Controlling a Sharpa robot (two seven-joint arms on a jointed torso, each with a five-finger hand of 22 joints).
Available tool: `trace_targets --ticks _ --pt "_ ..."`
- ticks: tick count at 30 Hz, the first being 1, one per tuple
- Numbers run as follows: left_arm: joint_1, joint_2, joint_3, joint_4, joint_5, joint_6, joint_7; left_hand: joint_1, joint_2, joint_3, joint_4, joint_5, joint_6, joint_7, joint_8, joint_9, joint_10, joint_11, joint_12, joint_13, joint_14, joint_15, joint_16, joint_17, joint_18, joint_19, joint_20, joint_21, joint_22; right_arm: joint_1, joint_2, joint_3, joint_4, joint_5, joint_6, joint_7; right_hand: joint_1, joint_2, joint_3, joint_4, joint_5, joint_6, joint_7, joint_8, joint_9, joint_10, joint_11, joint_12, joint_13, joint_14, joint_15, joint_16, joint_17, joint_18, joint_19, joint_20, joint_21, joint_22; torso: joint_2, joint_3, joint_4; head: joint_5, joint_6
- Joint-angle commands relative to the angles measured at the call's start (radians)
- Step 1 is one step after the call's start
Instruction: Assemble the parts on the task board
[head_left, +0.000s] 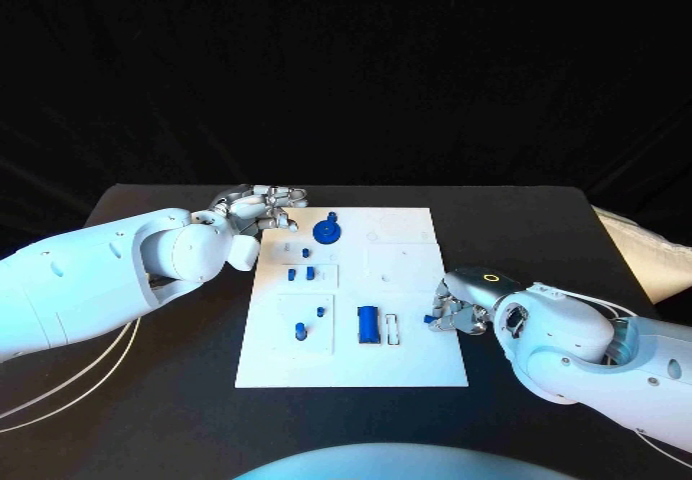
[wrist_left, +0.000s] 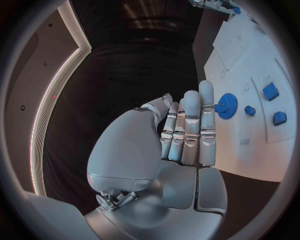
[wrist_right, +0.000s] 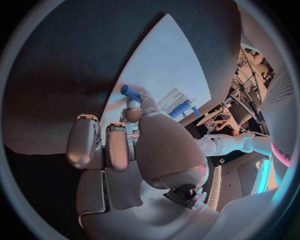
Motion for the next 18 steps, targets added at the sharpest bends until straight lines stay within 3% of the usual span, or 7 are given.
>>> trace_targets --ticks 1,12,18 --pt "0.0 0.001 0.001 0.001 -0.004 0.017 0.01 -0.005 0.006 -0.003 -0.003 0.001 -0.007 -0.001 0.004 -0.001 -0.009 0.0 0.004 -0.001 -0.006 0.0 -0.001 -0.001 0.011 0.006 0.002 -0.006 -0.001 -0.015 0.011 -0.009 -0.011 -0.098 0.13 -0.018 0.011 -0.004 0.003 -0.007 -0.006 0.004 0.005 -0.005 -0.003 -0.004 -0.002 -0.008 -0.004 0.057 0.004 -0.003 0.0 -0.018 0.006 0.0 0.002 0.001 0.0 0.0 -0.0003 0.0 0.0" --pt "0.0 0.0 0.001 0.001 -0.004 0.018 0.008 -0.005 0.006 -0.003 -0.003 0.001 -0.007 -0.001 0.004 -0.001 -0.009 0.0 0.004 -0.001 -0.006 0.0 -0.001 -0.001 0.011 0.006 0.002 -0.006 -0.001 -0.022 0.028 -0.01 -0.022 -0.134 0.211 -0.02 0.069 0.005 0.045 -0.043 -0.003 0.012 0.002 -0.008 -0.002 -0.01 -0.005 -0.021 -0.008 0.057 0.002 -0.004 0.001 -0.019 0.006 -0.001 0.002 0.004 0.0 -0.0007 -0.0002 0.0 -0.002" --pt "0.0 -0.001 0.001 0.001 -0.004 0.019 0.007 -0.005 0.006 -0.003 -0.003 0.001 -0.007 -0.001 0.004 -0.001 -0.009 0.0 0.004 -0.001 -0.006 0.0 -0.001 -0.001 0.011 0.006 0.002 -0.006 -0.001 -0.023 0.028 -0.01 -0.02 -0.148 0.171 -0.024 0.121 0.044 0.118 -0.072 0.004 0.032 -0.009 -0.005 0.0 0.006 -0.014 -0.006 0.011 0.058 -0.006 -0.003 0.005 -0.02 0.01 -0.007 0.007 0.012 0.0 -0.0003 -0.0001 0.0 -0.002"
